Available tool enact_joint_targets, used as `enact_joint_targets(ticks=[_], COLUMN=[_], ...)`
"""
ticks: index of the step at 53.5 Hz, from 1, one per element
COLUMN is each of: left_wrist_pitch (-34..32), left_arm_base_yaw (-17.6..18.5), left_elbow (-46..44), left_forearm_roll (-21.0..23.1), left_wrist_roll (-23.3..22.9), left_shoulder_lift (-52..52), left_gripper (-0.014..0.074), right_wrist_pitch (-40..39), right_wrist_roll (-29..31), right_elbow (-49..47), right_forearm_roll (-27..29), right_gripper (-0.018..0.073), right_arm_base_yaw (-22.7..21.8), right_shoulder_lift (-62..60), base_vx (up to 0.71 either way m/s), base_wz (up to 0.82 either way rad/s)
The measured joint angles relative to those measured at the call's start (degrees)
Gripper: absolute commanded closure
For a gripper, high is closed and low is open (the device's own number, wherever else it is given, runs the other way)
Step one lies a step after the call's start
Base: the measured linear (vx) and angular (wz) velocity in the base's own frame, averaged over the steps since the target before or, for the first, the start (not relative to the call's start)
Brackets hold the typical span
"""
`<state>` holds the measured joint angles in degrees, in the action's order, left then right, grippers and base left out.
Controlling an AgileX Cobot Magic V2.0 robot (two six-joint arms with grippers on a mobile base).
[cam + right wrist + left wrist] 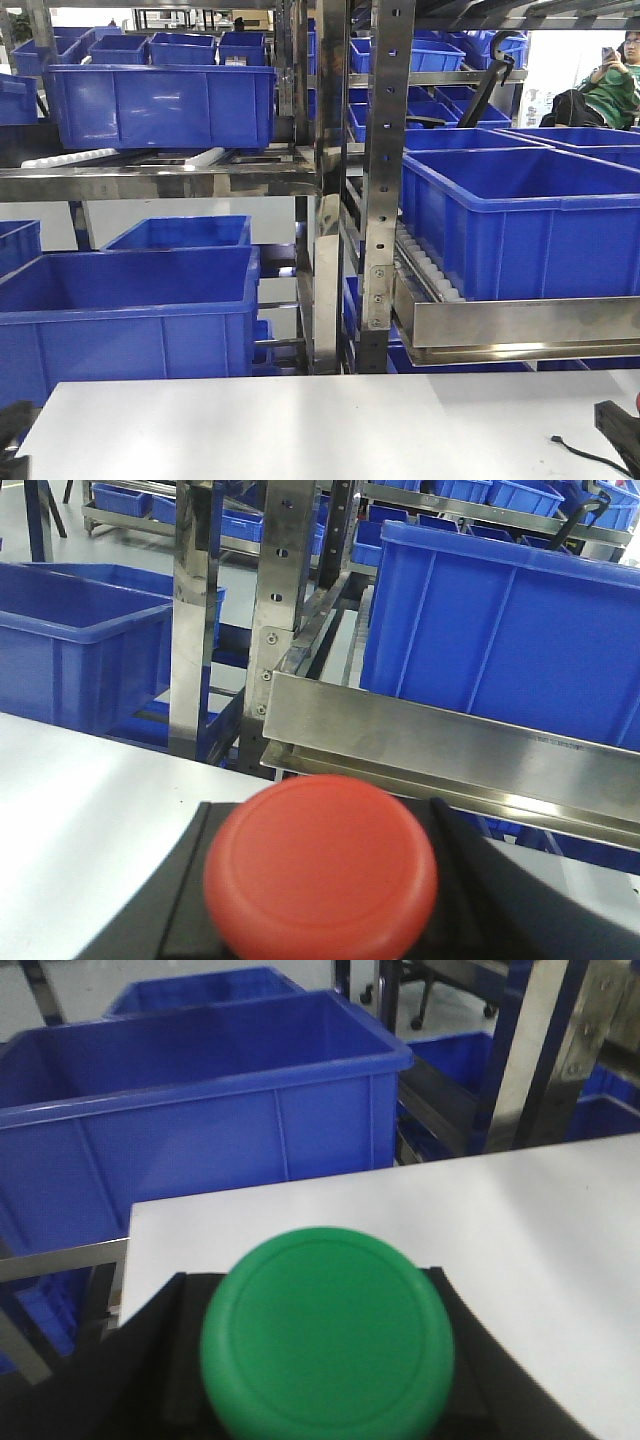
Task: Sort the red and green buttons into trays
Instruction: 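Lift both held buttons off the table, then drive the base away from the table holding both buttons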
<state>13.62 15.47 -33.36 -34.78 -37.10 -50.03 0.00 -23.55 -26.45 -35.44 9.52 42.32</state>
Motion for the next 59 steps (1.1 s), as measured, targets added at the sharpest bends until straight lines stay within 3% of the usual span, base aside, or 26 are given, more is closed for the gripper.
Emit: enact_joint_targets(ticks=[11,22,59], left_wrist_pitch=[9.0,12.2,12.5], left_arm_base_yaw=[0.7,0.8,0.8], left_elbow=[0.0,0.0,0.0], left_forearm_roll=[4.4,5.4,5.6], left_wrist_roll=[0.0,0.0,0.0], left_shoulder_lift=[9.5,13.9,14.3], left_gripper=[0.0595,0.0595,0.0595], right_wrist_pitch=[0.0,0.0,0.0], right_wrist_roll=[0.0,0.0,0.0], right_elbow=[0.0,0.0,0.0], right_forearm_roll=[0.0,0.0,0.0], right_gripper=[0.0568,0.0568,0.0568], right_arm_base_yaw=[0.0,0.0,0.0], right_shoulder_lift=[0.0,0.0,0.0], base_vx=[0.00,0.00,0.00], base_wz=[0.00,0.00,0.01])
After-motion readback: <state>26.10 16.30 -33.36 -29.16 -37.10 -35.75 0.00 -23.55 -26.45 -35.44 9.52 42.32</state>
